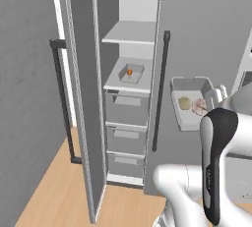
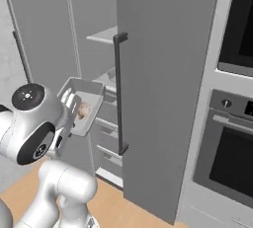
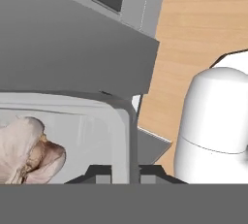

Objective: Take the meat container that has the chicken drumstick and place it on the second highest rack of the freezer. Then take the vegetable container that has the garlics and place it on the highest rack of the freezer.

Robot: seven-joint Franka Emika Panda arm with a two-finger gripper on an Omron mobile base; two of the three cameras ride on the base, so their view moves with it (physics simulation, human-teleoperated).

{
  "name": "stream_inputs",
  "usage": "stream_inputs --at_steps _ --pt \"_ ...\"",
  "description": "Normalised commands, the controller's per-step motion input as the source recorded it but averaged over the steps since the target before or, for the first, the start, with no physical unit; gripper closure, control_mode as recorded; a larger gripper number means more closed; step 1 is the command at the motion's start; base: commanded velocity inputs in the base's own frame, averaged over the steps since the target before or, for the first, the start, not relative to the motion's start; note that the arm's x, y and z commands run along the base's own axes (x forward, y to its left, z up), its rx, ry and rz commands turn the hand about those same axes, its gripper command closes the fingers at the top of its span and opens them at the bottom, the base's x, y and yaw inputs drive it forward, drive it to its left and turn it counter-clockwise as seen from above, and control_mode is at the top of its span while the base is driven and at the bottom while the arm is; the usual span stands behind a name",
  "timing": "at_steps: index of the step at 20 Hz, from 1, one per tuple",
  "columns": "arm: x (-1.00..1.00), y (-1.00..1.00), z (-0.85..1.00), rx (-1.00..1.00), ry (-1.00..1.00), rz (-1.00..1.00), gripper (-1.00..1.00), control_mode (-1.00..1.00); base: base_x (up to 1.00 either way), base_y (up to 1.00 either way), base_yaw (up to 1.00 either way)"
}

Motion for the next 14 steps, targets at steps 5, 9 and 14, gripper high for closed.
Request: stream_inputs --at_steps 5,9,14 --pt "0.00 0.00 0.00 0.00 0.00 0.00 1.00 1.00 0.55 0.14 0.26" --pt "0.00 0.00 0.00 0.00 0.00 0.00 1.00 1.00 0.38 0.44 0.22" --pt "0.00 0.00 0.00 0.00 0.00 0.00 1.00 1.00 0.79 0.10 0.18"
